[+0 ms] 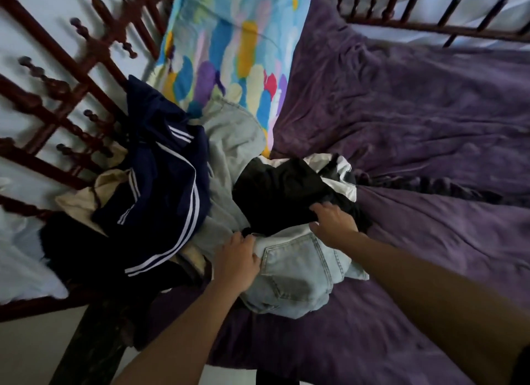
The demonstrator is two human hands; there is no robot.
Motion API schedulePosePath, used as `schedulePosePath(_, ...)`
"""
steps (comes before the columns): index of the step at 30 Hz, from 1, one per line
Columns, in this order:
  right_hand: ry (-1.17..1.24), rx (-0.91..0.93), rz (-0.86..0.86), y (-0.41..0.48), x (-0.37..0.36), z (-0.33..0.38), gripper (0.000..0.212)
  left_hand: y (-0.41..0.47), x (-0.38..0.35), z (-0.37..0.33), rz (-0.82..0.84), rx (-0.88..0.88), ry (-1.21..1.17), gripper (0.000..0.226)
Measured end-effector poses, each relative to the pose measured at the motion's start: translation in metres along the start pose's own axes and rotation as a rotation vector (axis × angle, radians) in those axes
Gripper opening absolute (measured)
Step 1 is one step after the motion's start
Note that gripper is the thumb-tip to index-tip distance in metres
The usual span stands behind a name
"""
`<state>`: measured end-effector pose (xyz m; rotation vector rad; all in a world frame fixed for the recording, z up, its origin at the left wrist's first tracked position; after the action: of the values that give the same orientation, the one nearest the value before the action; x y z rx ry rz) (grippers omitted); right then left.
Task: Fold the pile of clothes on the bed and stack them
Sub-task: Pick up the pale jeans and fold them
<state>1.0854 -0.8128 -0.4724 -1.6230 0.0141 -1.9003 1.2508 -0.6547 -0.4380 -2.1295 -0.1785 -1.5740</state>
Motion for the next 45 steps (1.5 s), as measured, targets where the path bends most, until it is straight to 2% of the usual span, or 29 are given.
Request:
schedulePosePath(3, 0.078, -0.123, 0.108, 0.008, -0.037, 0.011, 0.08, 0.004, -0.03, 0.021, 0.107, -0.037, 0.029, 0.047)
schedulePosePath(6, 0.253, -0.443, 0.102, -0.009, -0.062, -0.013, 0.099, 0.007, -0.036, 0.031, 0.096, -0.087, 0.056, 0.038)
schedulePosePath(8, 0.255, -0.553, 0.053, -0.031, -0.066, -0.03, 0.103, 0.01, -0.034, 0.033, 0.117, -0.1, 0.046, 0.026)
schedulePosePath(9, 0.214, -0.556, 0.048, -0.041, -0.065, -0.036, 0.099, 0.012, -0.032, 0.032, 0.139, -0.108, 0.025, 0.023)
schedulePosePath(12, 0.111, -0.522, 0.021, -0.062, -0.046, -0.049, 0.075, 0.018, -0.02, 0.021, 0.245, -0.126, -0.137, 0.027)
schedulePosePath(16, 0.293, -0.434, -0.157, -0.047, 0.041, -0.048, 0.067, 0.038, 0.029, -0.006, 0.302, -0.146, -0.346, 0.039)
schedulePosePath(20, 0.52, -0.168, -0.392, -0.03, 0.165, -0.018, 0.061, 0.042, 0.101, -0.048, 0.215, -0.237, -0.446, 0.028)
schedulePosePath(23, 0.663, 0.054, -0.584, -0.049, 0.252, 0.018, 0.06, 0.032, 0.154, -0.079, 0.041, -0.284, -0.494, 0.019)
schedulePosePath(25, 0.788, 0.117, -0.688, -0.07, 0.289, 0.021, 0.061, 0.017, 0.183, -0.091, -0.082, -0.293, -0.552, 0.028)
schedulePosePath(27, 0.856, 0.113, -0.746, -0.088, 0.297, 0.008, 0.059, -0.004, 0.193, -0.1, -0.123, -0.309, -0.577, 0.031)
schedulePosePath(30, 0.811, -0.007, -0.669, -0.105, 0.237, -0.029, 0.044, -0.04, 0.151, -0.102, -0.045, -0.29, -0.442, 0.005)
schedulePosePath(32, 0.717, -0.125, -0.475, -0.116, 0.158, -0.054, 0.025, -0.066, 0.1, -0.091, 0.003, -0.255, -0.261, 0.019)
schedulePosePath(35, 0.588, -0.316, -0.141, -0.152, 0.027, -0.085, 0.009, -0.11, 0.029, -0.075, 0.11, -0.226, -0.141, 0.013)
schedulePosePath(36, 0.58, -0.378, -0.054, -0.166, -0.01, -0.092, 0.014, -0.123, 0.01, -0.07, 0.136, -0.214, -0.112, 0.012)
schedulePosePath(38, 0.629, -0.485, 0.083, -0.19, -0.067, -0.097, 0.051, -0.147, -0.02, -0.066, 0.187, -0.202, -0.06, 0.011)
schedulePosePath(40, 0.736, -0.62, 0.126, -0.205, -0.1, -0.098, 0.09, -0.166, -0.042, -0.064, 0.251, -0.192, -0.041, 0.014)
schedulePosePath(41, 0.784, -0.714, 0.123, -0.21, -0.112, -0.102, 0.099, -0.172, -0.051, -0.062, 0.293, -0.184, -0.04, 0.015)
schedulePosePath(43, 0.959, -0.905, 0.095, -0.215, -0.128, -0.106, 0.103, -0.181, -0.064, -0.057, 0.395, -0.167, -0.046, 0.017)
schedulePosePath(45, 1.194, -0.993, 0.135, -0.215, -0.142, -0.1, 0.08, -0.178, -0.066, -0.047, 0.466, -0.079, -0.109, 0.02)
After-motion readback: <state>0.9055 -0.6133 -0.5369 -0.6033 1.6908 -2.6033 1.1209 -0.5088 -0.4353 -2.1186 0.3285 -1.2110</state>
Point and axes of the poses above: each hand's wrist, its own y-axis towards the middle knuckle, its own x-axis out of the back of the hand, z = x × y, the point moved 10 cm from there along y, towards the middle knuckle, and after that the axes turned 8 degrees about -z, right-handed, at the moved point
